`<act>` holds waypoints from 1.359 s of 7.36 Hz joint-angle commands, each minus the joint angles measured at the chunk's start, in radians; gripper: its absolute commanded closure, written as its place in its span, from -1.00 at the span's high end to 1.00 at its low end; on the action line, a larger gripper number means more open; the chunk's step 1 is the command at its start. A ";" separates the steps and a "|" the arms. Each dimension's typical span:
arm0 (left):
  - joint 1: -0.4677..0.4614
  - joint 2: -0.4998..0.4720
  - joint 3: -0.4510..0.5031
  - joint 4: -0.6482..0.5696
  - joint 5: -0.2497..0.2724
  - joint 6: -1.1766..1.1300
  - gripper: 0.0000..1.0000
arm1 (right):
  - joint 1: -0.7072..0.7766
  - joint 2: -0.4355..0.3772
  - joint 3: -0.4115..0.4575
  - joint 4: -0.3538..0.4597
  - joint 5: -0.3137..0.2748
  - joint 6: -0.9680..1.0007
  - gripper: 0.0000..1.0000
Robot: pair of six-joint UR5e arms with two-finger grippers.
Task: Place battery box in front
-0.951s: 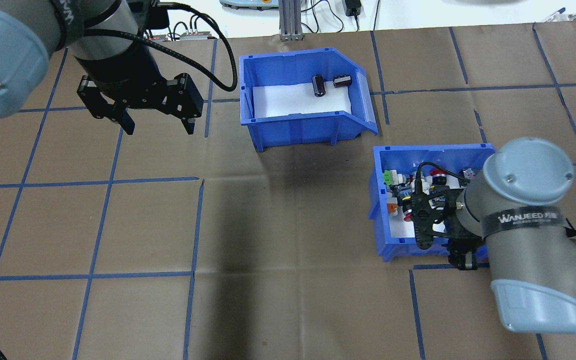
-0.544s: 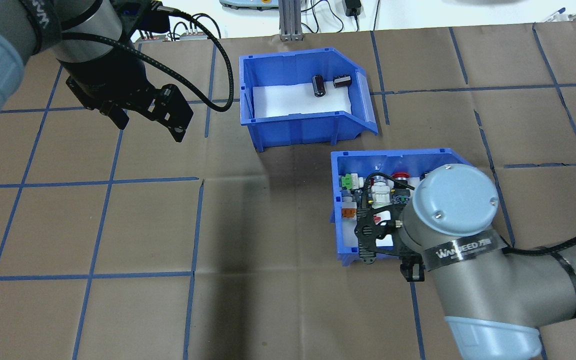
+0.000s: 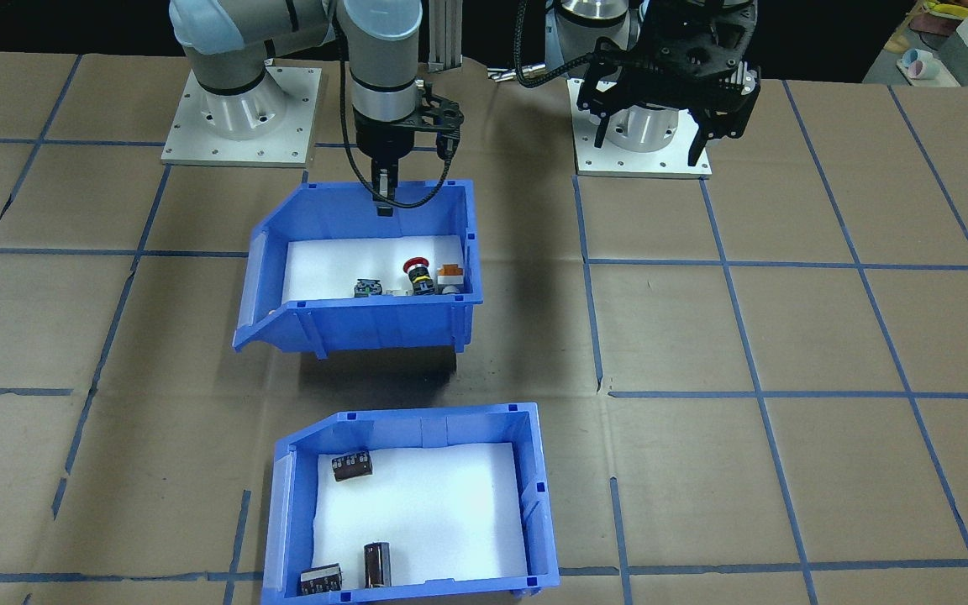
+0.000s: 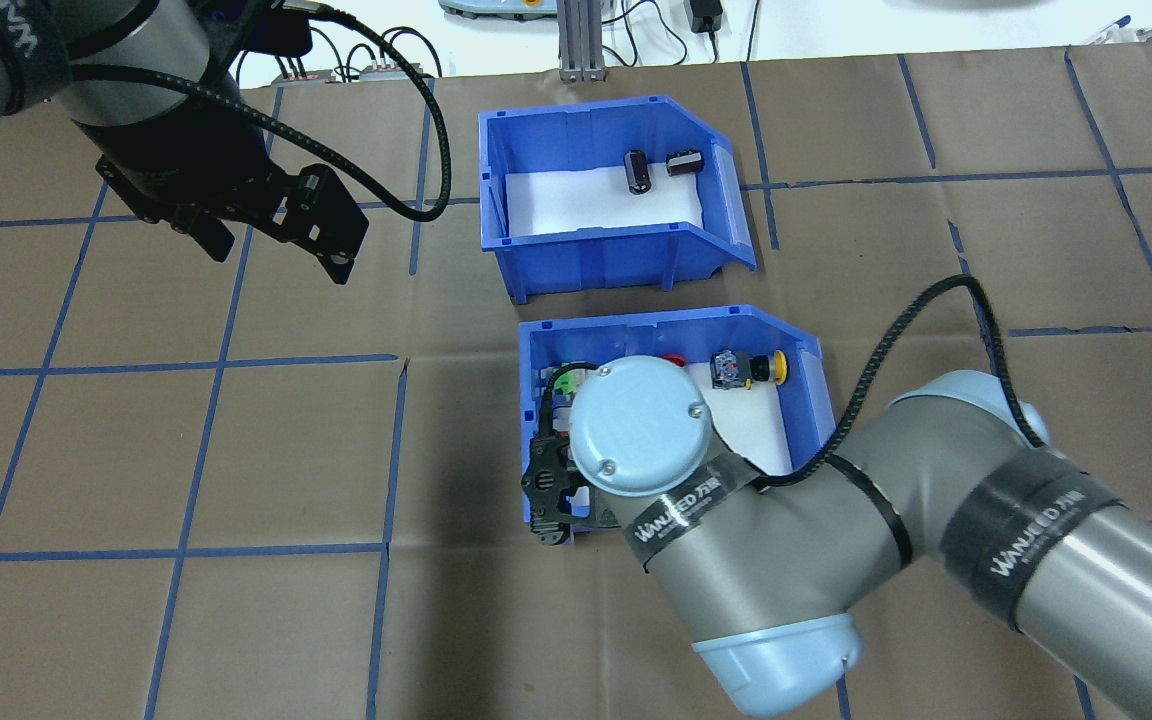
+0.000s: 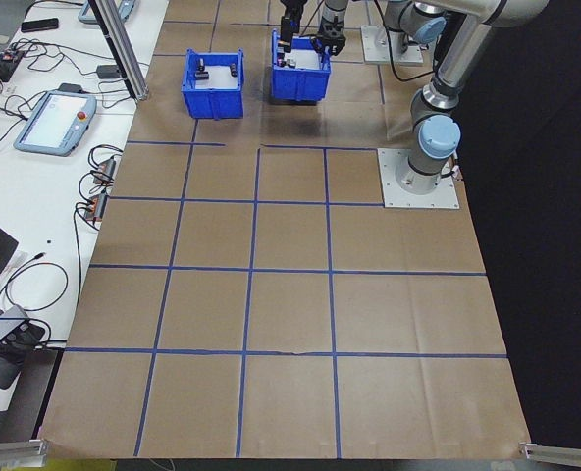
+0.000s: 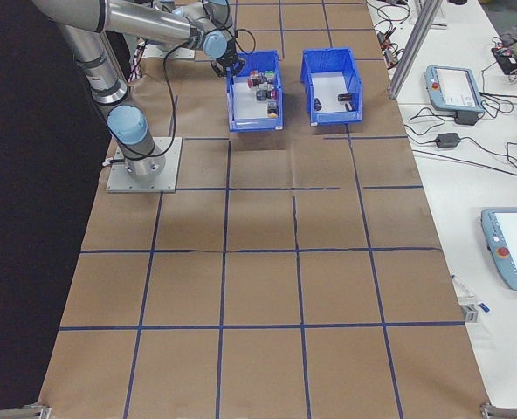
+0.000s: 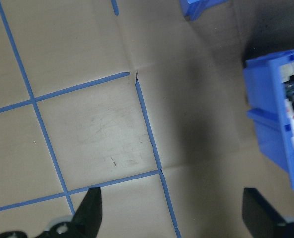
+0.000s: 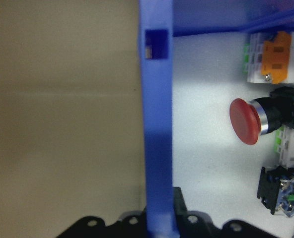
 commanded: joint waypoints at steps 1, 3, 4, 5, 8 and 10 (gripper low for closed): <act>0.028 0.005 -0.001 -0.005 -0.001 0.009 0.99 | 0.031 0.065 -0.015 -0.014 -0.012 0.083 -0.88; 0.067 0.019 -0.024 -0.004 -0.001 0.005 0.99 | 0.029 0.068 -0.012 -0.014 -0.003 0.086 -0.55; 0.073 0.057 -0.061 0.003 0.000 0.012 0.99 | 0.029 0.068 -0.014 -0.016 0.008 0.108 0.54; 0.075 0.082 -0.099 0.010 -0.001 0.012 0.99 | 0.028 0.064 -0.020 -0.013 0.029 0.120 1.00; 0.130 0.091 -0.115 0.027 0.002 0.019 0.99 | -0.007 -0.025 -0.067 0.070 0.026 0.113 1.00; 0.130 0.094 -0.117 0.029 -0.003 0.019 0.99 | -0.090 -0.047 -0.148 0.202 0.027 0.106 1.00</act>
